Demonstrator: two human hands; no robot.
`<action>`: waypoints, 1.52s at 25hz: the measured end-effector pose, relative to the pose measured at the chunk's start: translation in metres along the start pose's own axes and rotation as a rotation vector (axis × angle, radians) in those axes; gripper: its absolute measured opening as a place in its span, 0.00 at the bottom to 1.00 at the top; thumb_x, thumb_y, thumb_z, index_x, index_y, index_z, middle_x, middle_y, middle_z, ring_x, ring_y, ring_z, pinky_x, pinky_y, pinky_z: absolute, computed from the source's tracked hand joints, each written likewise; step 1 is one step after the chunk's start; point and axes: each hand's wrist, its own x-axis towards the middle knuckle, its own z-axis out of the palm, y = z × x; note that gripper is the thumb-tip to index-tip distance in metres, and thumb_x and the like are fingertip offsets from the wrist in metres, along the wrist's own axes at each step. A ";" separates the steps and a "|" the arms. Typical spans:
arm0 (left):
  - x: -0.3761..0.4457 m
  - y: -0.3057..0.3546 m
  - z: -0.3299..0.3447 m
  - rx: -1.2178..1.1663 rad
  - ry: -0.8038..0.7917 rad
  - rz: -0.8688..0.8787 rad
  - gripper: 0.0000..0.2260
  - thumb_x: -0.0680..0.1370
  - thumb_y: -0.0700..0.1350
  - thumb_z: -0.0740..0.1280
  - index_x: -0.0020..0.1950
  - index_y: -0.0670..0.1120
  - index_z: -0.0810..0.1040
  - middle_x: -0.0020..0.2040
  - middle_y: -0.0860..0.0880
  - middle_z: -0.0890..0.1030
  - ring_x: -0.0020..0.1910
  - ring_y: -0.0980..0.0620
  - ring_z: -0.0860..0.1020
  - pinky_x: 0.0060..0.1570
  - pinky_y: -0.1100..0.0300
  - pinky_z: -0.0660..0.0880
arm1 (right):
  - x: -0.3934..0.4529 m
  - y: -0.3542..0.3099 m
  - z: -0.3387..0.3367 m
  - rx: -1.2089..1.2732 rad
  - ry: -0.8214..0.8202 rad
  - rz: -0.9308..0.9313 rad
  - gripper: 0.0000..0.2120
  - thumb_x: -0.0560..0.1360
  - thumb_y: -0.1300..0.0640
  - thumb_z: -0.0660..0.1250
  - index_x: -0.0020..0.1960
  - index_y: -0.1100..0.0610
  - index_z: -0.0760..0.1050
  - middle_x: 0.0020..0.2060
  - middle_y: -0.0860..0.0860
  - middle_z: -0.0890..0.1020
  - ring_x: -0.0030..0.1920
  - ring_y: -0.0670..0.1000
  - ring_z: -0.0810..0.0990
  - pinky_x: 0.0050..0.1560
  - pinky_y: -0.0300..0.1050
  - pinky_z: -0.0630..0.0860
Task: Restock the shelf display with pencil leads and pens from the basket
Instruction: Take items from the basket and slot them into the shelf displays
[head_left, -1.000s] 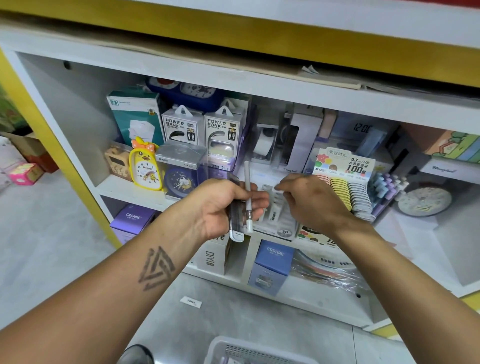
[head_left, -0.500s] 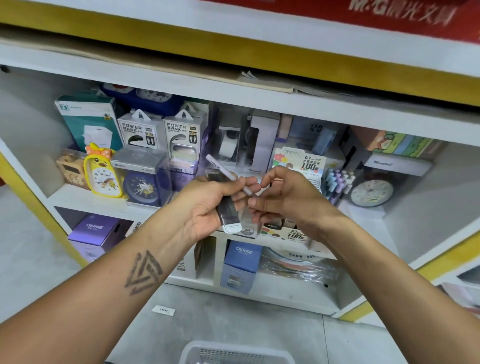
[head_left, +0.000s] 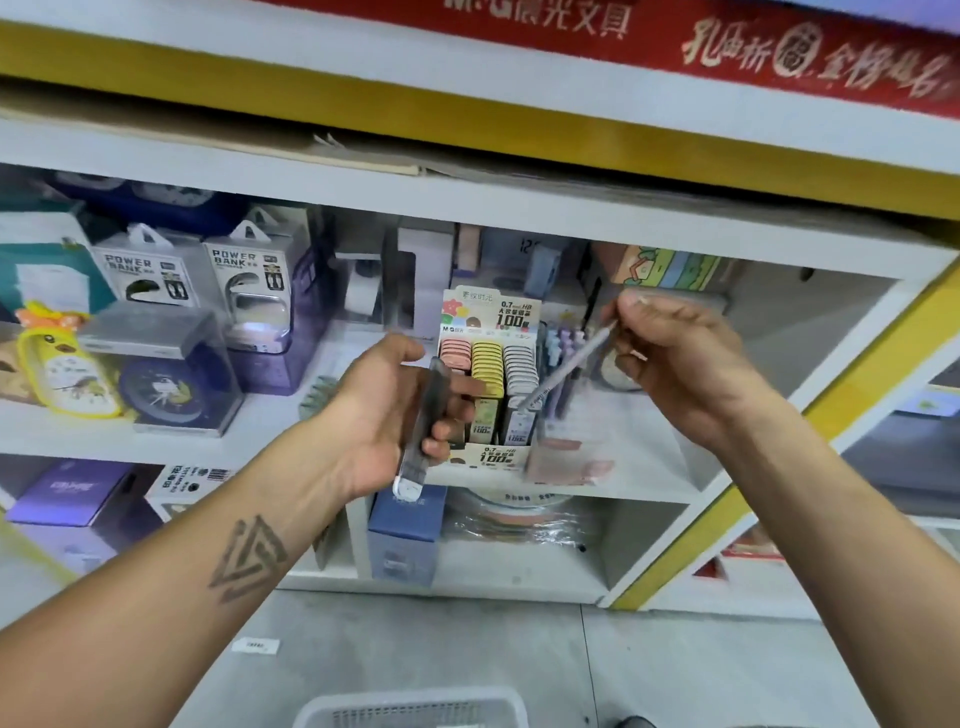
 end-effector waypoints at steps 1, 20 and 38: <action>0.002 -0.003 0.006 -0.006 -0.009 -0.004 0.23 0.76 0.49 0.54 0.57 0.34 0.79 0.35 0.43 0.75 0.28 0.50 0.66 0.27 0.60 0.61 | -0.002 0.000 -0.007 -0.109 0.032 -0.033 0.09 0.76 0.59 0.70 0.47 0.67 0.82 0.38 0.57 0.80 0.33 0.47 0.74 0.33 0.36 0.74; 0.020 -0.027 0.044 0.071 0.035 0.199 0.07 0.75 0.30 0.69 0.50 0.37 0.80 0.44 0.40 0.86 0.37 0.47 0.85 0.34 0.56 0.81 | -0.001 0.041 -0.022 -0.987 0.085 -0.309 0.12 0.74 0.62 0.73 0.42 0.48 0.73 0.33 0.46 0.82 0.36 0.44 0.83 0.39 0.53 0.82; 0.024 -0.016 0.014 0.555 0.412 0.655 0.09 0.74 0.34 0.71 0.53 0.43 0.80 0.51 0.45 0.84 0.52 0.47 0.83 0.54 0.54 0.80 | -0.008 0.014 0.022 -0.414 0.043 -0.181 0.12 0.75 0.65 0.72 0.53 0.50 0.83 0.39 0.52 0.82 0.36 0.48 0.77 0.43 0.43 0.76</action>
